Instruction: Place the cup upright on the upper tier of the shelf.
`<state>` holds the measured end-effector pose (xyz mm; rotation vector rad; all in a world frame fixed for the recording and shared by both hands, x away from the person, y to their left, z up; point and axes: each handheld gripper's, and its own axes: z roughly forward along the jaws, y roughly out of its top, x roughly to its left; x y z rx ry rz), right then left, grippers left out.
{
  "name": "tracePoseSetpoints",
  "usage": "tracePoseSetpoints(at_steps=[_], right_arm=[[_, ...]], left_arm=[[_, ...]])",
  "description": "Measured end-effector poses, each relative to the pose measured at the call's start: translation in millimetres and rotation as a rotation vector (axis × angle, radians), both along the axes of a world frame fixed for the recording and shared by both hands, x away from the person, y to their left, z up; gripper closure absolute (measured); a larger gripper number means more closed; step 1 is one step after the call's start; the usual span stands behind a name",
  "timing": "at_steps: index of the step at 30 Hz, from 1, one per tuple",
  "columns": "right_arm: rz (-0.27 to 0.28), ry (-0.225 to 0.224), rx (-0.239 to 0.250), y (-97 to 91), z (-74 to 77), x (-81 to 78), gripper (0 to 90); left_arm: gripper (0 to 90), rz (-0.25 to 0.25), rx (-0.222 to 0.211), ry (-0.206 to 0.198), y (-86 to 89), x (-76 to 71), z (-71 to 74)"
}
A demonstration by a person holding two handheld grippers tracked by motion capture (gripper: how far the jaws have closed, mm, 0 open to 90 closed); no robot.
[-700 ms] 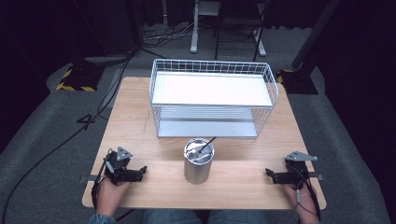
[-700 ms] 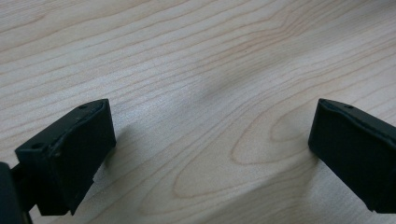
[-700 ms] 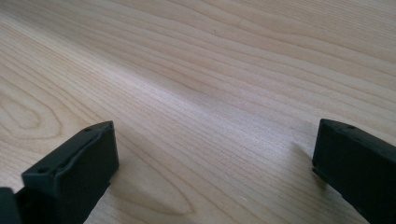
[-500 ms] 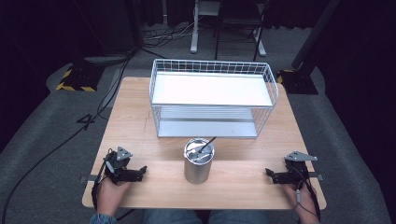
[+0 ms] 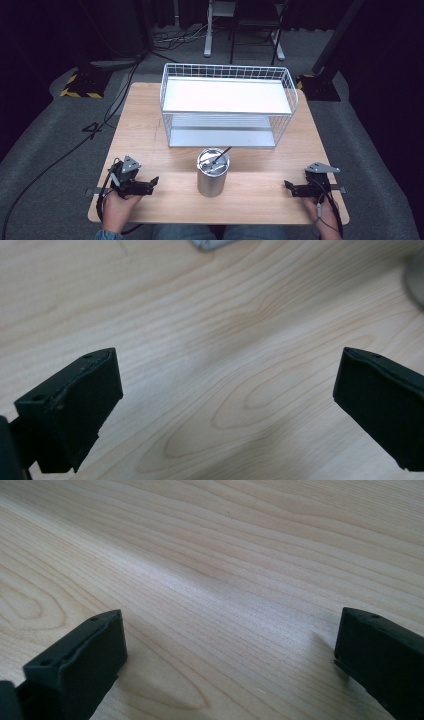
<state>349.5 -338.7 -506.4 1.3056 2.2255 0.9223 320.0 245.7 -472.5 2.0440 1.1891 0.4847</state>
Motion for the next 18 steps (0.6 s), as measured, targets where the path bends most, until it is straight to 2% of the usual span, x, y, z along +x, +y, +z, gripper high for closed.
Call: tracePoseSetpoints(at_steps=[6,7,8,9,10,11,16,18], right_arm=[[0.000,0.000,0.000,0.0,0.0,0.0,0.5],[0.000,0.000,0.000,0.0,0.0,0.0,0.4],[0.000,0.000,0.000,0.0,0.0,0.0,0.5],[-0.001,-0.001,0.000,0.1,0.0,-0.1,0.4],[-0.001,-0.001,0.000,0.1,0.0,-0.1,0.4],[-0.001,-0.001,0.000,0.1,-0.1,-0.1,0.4],[-0.003,0.000,0.000,0.1,0.0,-0.2,0.4],[-0.007,-0.002,0.000,-0.6,-0.1,-0.4,0.5]], left_arm=[[0.0,-0.031,-0.036,-0.053,-5.0,-8.0,18.5],[0.0,-0.034,-0.054,-0.064,-5.1,-9.6,21.3],[0.0,-0.040,-0.096,-0.094,-5.3,-12.9,26.1],[0.0,-0.045,-0.112,-0.104,-5.7,-14.1,27.3],[0.0,-0.045,-0.112,-0.104,-5.7,-14.1,27.3],[0.0,-0.053,-0.144,-0.118,-7.4,-15.7,28.8],[0.0,-0.092,-0.215,-0.159,-14.1,-20.5,36.2],[0.0,-0.106,-0.230,-0.182,-17.8,-23.5,41.1]])
